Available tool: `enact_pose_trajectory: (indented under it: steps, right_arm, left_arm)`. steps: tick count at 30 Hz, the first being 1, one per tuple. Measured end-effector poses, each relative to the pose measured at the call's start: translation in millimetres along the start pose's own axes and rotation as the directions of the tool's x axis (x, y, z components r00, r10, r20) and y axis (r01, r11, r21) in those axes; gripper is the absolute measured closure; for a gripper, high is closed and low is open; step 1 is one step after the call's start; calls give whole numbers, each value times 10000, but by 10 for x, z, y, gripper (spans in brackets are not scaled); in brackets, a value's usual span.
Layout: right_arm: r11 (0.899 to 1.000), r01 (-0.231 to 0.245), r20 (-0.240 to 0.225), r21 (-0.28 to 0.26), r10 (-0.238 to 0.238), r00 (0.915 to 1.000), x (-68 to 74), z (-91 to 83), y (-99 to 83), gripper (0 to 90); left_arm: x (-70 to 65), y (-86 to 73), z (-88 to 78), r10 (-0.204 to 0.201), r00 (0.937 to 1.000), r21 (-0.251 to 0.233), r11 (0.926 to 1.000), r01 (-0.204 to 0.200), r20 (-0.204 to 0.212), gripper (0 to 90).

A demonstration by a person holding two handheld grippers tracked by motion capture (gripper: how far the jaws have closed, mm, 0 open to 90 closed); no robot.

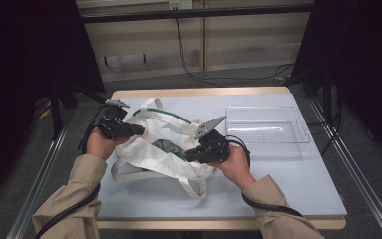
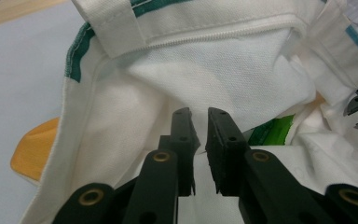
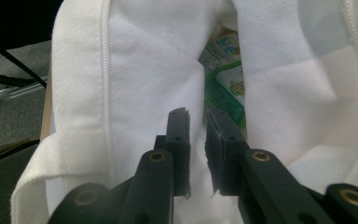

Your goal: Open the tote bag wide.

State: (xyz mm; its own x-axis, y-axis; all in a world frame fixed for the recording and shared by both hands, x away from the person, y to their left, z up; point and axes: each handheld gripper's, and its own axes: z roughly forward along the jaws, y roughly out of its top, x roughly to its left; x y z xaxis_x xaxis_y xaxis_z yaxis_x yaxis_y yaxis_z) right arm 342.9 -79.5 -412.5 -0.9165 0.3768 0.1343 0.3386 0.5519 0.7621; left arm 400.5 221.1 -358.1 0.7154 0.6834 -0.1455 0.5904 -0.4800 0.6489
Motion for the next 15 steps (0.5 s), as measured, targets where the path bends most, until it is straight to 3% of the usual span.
enact_pose_trajectory:
  steps: [3, 4, 15]
  right_arm:
    - [9999, -139, 76, -33, 139, 9999, -11, 16, 10, 843]
    - [9990, -435, 145, 38, 435, 9989, -15, 29, 18, 856]
    - [9979, -642, 480, 33, 640, 9968, -38, 120, 45, 900]
  left_arm:
    - [-8, -8, 15, 75, 10000, 92, 9999, -75, 13, 871]
    - [-6, -18, 33, 106, 9997, 198, 9997, -111, 235, 887]
    - [-32, -63, 123, -71, 9988, 311, 9995, 56, 476, 900]
